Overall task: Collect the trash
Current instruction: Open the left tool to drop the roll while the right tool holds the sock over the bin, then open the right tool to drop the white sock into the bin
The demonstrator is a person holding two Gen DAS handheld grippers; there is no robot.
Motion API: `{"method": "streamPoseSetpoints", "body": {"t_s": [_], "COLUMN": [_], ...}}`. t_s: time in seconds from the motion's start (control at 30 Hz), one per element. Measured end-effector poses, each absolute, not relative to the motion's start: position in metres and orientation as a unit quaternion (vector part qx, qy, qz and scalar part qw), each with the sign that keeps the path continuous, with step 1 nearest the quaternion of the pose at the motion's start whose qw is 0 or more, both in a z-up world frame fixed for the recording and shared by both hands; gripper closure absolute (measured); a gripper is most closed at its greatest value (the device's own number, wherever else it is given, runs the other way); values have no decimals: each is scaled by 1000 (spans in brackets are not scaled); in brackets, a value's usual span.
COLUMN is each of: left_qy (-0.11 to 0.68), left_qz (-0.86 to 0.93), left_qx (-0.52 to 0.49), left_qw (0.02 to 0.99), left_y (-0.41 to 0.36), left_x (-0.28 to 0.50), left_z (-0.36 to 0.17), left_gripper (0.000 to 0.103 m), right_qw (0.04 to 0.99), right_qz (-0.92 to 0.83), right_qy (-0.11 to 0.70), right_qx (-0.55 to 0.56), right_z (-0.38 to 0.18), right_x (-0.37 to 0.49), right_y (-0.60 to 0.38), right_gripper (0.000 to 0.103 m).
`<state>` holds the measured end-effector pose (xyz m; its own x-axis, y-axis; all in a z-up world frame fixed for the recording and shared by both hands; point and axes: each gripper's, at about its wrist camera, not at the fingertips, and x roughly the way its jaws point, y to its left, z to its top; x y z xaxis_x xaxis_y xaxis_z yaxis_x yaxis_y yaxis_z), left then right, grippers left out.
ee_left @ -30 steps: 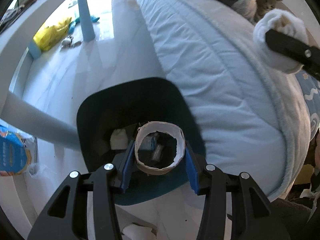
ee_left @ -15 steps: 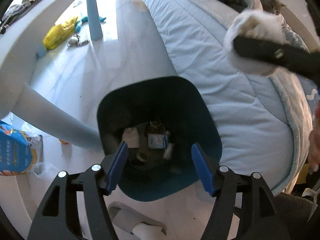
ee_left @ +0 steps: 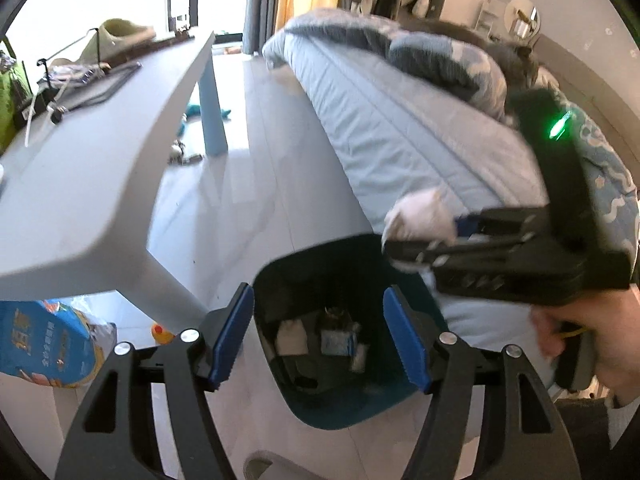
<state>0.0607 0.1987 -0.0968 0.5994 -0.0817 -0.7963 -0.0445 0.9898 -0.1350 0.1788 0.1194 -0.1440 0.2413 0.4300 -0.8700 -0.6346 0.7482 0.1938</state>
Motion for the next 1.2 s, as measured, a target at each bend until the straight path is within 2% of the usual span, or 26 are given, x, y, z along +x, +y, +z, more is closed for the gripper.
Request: {"method": "streamPoseSetpoints", "body": {"t_s": [0.53,0.83,0.9,1.03,1.2], "left_qy": [363,314,307,296,288], "left_qz": [-3,-4,-8,-13,-18], "left_qx": [-93,-77,-78,-80,-81], "left_qw": [927,946,949,952,954], "left_y": [222,216,213,209,202], "left_x": [42,34,34,32,34], "left_z": [-48,-23,-20,-15,-10], "left_gripper": [51,52,52,52,52], "right_qw": [744,724,719,715,723], "right_qz": [327,324,327,336,342], "right_qy": [561,579,583,579,569], "right_qx": [-157,-189,-193,-198,-193], "right_z": [-206,-236,-239,-241,-230], "right_x": [171,160,158,152,151], "right_y": [148,150,150,150,147], "right_gripper": [56,54,50,35,29]}}
